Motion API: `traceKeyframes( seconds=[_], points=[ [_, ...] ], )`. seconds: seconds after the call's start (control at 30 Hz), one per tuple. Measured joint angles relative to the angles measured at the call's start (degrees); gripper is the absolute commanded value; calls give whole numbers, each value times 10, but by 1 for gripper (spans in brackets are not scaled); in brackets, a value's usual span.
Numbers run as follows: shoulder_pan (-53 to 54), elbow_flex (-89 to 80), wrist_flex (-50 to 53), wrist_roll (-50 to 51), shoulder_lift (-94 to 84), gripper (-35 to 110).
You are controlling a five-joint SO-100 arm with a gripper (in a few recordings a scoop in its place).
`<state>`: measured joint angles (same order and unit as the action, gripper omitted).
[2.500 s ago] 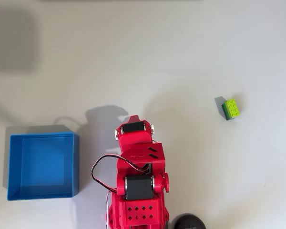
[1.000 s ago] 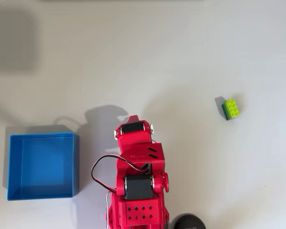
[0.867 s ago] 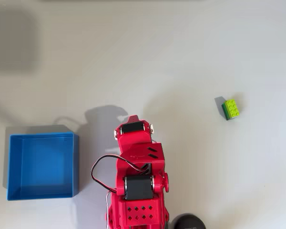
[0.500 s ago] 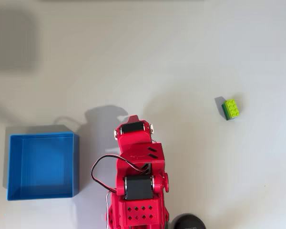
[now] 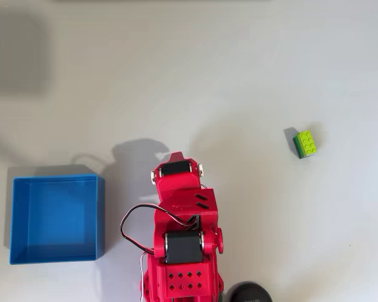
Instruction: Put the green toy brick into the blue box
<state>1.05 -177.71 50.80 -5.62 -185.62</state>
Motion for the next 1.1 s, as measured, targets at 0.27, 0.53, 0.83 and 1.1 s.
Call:
traceKeyframes(
  seconds=[0.27,0.53,0.83,1.1],
  points=[
    [4,19,-18,4,0,0],
    [13,80,-18,18,32,2],
    [65,215,-18,58,230,20],
    [177,351,-16,91,439,29]
  ],
)
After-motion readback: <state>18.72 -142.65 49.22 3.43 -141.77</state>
